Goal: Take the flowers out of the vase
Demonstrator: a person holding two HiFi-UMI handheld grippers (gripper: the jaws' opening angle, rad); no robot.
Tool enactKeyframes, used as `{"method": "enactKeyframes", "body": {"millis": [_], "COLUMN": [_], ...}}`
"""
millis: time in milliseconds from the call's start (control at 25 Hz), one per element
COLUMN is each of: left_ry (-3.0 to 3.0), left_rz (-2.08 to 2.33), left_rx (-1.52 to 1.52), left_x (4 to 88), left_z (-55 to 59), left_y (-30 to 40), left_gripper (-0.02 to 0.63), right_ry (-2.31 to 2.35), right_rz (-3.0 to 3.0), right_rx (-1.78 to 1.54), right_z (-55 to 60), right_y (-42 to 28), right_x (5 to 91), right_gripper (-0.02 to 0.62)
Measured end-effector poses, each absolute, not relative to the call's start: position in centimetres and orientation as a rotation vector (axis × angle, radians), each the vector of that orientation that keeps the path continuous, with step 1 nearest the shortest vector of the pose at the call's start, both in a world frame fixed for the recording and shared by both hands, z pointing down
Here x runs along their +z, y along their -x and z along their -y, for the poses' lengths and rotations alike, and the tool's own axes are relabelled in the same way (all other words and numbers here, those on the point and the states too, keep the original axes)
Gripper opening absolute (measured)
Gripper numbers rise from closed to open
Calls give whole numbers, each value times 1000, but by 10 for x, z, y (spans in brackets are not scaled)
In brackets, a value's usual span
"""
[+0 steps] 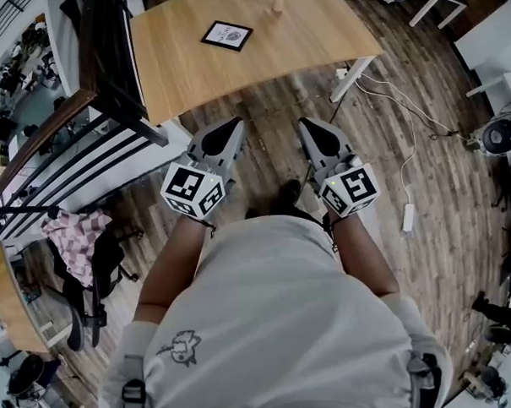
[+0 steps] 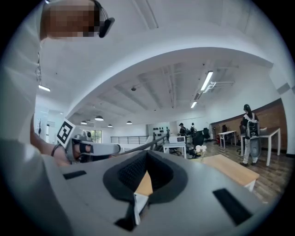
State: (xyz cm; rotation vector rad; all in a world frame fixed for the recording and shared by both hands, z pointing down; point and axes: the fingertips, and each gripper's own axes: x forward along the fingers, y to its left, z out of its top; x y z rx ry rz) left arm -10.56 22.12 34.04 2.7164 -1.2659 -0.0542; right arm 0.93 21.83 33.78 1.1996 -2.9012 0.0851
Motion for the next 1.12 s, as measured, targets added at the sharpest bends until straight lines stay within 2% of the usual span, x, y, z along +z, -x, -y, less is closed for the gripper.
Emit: {"method": "enactKeyframes", "body": {"millis": [800, 1120], "left_ry": [-2647, -2648], "left_rz": [1340, 1352], "left_rx": [-30, -26], "left_x": [358, 354], "left_z": [-78, -44], "left_y": [7, -12], "left_gripper": [5, 5], "right_ry": [-1147, -1146], "right_rz": [2952, 2944], "right_rx": [131, 124], "right_z": [-73, -37], "right_y": [-115, -135], "right_x": [346, 352], "right_gripper": [3, 3]}}
